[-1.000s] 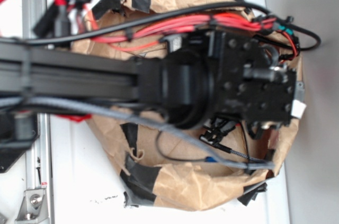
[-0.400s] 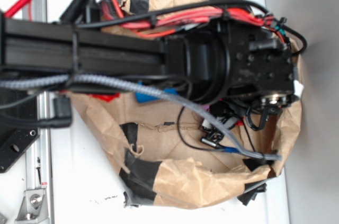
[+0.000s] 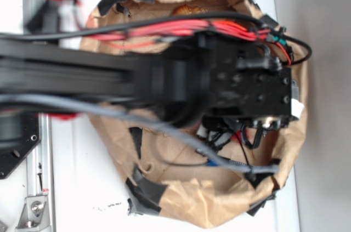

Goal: Grab the red paper.

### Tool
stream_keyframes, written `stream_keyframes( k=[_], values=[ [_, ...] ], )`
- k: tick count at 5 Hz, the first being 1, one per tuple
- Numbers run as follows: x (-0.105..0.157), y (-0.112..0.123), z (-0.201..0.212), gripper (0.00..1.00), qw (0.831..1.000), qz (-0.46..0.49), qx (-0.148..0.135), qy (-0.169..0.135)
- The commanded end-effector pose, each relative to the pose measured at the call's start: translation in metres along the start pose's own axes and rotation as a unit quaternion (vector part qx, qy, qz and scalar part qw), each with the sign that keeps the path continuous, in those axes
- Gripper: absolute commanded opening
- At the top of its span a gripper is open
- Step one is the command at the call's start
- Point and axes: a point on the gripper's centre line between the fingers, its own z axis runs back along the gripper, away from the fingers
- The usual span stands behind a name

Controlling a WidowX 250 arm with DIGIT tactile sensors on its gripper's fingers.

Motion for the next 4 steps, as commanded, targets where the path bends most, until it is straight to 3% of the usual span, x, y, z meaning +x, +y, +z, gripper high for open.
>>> stream_keyframes(
  k=[1, 2, 3, 4],
  values=[
    [-0.045, -0.024, 0.121, 0.0, 0.988, 0.141, -0.029, -0.06],
    [-0.051, -0.028, 0.142, 0.0, 0.965, 0.259, 0.023, -0.044],
    [-0.054, -0.022, 0.145, 0.0, 0.951, 0.302, 0.036, -0.055],
    [-0.057, -0.016, 0.136, 0.0, 0.946, 0.317, 0.048, -0.041]
  ],
)
